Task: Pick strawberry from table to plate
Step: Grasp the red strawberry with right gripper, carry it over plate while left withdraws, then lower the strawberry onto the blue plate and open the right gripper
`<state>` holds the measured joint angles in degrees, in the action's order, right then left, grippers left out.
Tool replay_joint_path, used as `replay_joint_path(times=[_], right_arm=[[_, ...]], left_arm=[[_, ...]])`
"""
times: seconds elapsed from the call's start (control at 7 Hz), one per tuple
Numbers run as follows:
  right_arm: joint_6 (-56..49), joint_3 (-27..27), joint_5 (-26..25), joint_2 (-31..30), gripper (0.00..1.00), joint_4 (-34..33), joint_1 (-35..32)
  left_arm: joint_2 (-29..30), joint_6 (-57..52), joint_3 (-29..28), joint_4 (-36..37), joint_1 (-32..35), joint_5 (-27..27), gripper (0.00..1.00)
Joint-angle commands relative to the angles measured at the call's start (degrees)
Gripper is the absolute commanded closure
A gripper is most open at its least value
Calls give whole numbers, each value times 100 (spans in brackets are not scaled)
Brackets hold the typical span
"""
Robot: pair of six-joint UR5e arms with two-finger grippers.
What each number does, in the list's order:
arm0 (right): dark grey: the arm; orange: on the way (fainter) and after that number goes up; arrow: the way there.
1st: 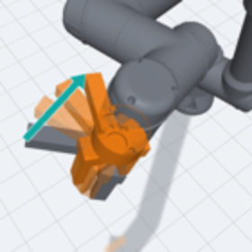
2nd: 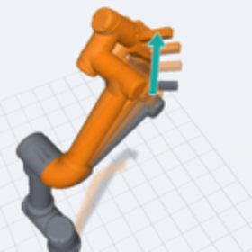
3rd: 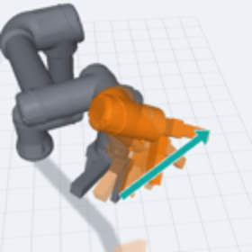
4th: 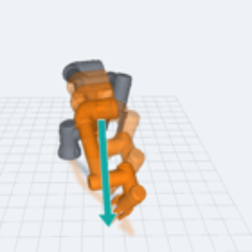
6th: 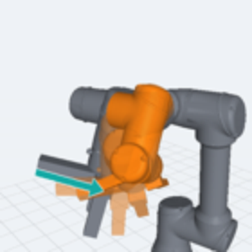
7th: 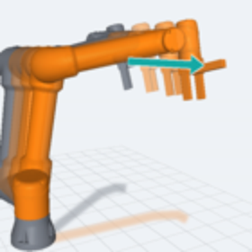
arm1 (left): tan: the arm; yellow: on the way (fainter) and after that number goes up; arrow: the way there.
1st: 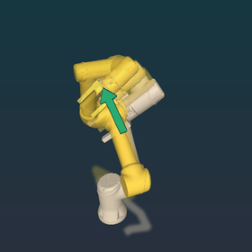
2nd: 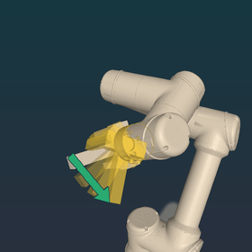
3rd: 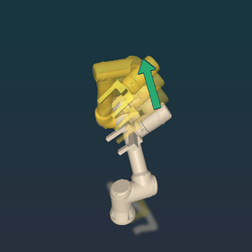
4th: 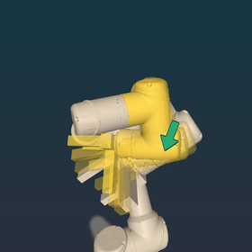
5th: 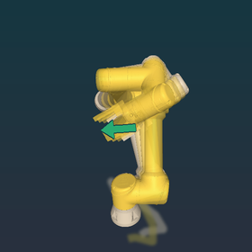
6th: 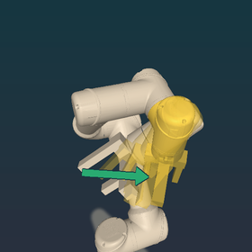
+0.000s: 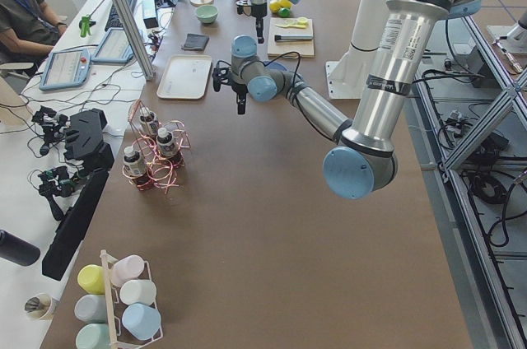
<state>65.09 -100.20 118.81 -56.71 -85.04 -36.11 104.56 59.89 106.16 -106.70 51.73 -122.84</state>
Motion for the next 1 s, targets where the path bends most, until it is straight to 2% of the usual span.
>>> replay_joint_path(times=[0.0,0.14,0.43,0.86], right_arm=[[537,490,-506,587,100,40,472],[627,884,-839,921,100,58,682],[811,1405,-1149,1074,100,556,921],[891,1608,-1351,1144,100,778,1044]], left_arm=[[-496,-1115,-42,18,564,-91,3],[-672,-1459,-51,18,810,-274,3],[-849,-1735,-69,9,953,-337,3],[-876,-1735,-87,0,953,-337,3]])
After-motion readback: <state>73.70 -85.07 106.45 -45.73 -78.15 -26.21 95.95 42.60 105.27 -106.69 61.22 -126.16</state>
